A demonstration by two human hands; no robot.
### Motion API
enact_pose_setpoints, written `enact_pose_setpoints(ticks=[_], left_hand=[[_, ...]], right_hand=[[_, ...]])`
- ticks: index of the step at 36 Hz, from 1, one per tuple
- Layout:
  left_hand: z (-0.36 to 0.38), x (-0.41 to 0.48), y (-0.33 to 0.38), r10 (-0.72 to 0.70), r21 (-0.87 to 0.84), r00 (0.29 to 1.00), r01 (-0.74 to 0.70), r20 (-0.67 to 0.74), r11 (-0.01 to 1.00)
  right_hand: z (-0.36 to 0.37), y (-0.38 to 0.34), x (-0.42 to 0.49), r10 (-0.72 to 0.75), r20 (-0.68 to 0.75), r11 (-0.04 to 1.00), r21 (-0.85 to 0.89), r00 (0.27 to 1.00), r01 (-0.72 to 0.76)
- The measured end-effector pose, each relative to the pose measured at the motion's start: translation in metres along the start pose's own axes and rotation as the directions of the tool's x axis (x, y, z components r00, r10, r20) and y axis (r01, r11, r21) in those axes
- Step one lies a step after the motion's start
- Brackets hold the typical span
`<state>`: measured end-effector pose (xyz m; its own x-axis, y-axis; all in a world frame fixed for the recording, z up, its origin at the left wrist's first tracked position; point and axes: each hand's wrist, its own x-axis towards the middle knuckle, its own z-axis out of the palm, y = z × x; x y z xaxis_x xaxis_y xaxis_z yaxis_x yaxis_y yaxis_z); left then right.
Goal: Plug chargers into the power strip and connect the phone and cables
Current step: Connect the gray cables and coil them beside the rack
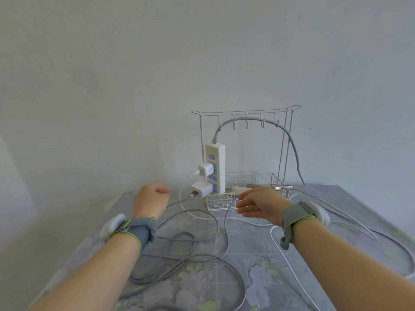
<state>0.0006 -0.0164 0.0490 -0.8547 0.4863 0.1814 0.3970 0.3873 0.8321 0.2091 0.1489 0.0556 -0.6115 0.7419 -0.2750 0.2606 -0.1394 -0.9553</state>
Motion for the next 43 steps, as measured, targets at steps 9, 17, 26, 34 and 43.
enact_pose_setpoints(ticks=[9,17,26,34,43], left_hand=[[0.017,-0.002,-0.022,-0.019,0.124,0.998,0.011,0.064,0.992],[0.032,0.006,-0.017,0.015,0.181,0.968,-0.062,0.251,0.982],[0.033,0.016,-0.014,-0.033,0.015,0.936,0.029,0.350,0.999],[0.020,0.011,-0.005,0.049,0.146,0.954,-0.096,0.295,0.985],[0.013,0.004,0.004,0.072,0.222,0.947,-0.146,0.312,0.964]], right_hand=[[0.036,0.006,0.003,-0.052,0.066,0.989,-0.136,0.996,0.060],[0.062,0.013,0.020,-0.177,0.149,0.881,-0.418,0.973,0.224],[0.076,0.007,0.028,-0.215,0.234,0.791,-0.528,0.948,0.310],[0.086,0.012,0.025,-0.513,0.070,0.636,-0.638,0.856,0.434],[0.112,-0.027,0.009,-0.450,0.362,0.386,-0.745,0.816,0.544]])
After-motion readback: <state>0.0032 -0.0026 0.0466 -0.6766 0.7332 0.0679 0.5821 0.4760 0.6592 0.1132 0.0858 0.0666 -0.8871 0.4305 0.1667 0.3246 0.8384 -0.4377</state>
